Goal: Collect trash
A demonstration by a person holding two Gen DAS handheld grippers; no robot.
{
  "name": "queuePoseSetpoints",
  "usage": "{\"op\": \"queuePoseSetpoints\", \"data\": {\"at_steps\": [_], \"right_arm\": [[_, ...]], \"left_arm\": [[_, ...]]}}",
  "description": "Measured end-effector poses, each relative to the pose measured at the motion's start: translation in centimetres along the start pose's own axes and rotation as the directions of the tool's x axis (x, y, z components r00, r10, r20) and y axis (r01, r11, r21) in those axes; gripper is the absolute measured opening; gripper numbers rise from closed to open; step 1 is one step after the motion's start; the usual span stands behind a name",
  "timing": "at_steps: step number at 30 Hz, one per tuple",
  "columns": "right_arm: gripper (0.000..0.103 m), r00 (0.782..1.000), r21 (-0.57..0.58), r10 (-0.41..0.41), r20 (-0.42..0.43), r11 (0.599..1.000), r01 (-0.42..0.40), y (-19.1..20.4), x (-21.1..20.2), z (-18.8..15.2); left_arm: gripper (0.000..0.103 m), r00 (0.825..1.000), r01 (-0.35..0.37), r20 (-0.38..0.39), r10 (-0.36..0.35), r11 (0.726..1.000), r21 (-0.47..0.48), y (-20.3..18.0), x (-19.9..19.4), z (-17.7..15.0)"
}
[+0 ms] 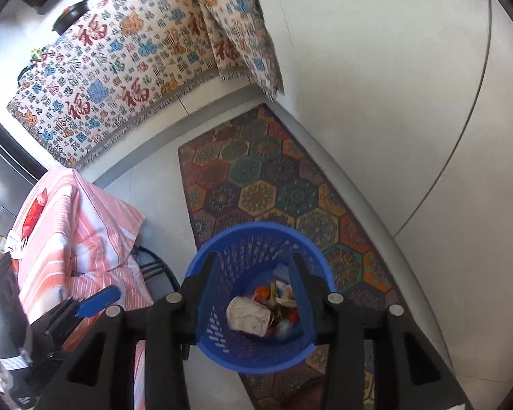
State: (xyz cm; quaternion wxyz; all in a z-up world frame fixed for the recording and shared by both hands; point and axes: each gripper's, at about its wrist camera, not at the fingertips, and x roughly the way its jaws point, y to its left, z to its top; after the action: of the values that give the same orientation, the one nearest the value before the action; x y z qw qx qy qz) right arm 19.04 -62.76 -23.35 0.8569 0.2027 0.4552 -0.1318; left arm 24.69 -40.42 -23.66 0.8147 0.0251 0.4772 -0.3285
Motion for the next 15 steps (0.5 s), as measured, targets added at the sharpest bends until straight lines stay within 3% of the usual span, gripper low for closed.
{"op": "queuePoseSetpoints", "data": {"at_steps": [7,12,15], "right_arm": [[0.045,0.994,-0.086,-0.004,0.107,0.996,0.013,3.9,-2.1,0.5],[0.046,0.986,-0.186,0.001,0.164,0.982,0.03,8.6,-3.5,0.0],[0.052,0.981,-0.248,0.037,0.192,0.969,0.012,12.4,-4.2,-0.8]], "left_arm": [[0.085,0.995,-0.057,0.088,0.057,0.998,0.007,2.8,-9.2,-3.1],[0.088,0.981,-0.162,0.103,0.167,0.985,-0.057,8.3,-14.8,-6.9],[0.088,0.962,-0.243,0.095,0.256,0.962,-0.128,12.4,-17.1,-9.1]]}}
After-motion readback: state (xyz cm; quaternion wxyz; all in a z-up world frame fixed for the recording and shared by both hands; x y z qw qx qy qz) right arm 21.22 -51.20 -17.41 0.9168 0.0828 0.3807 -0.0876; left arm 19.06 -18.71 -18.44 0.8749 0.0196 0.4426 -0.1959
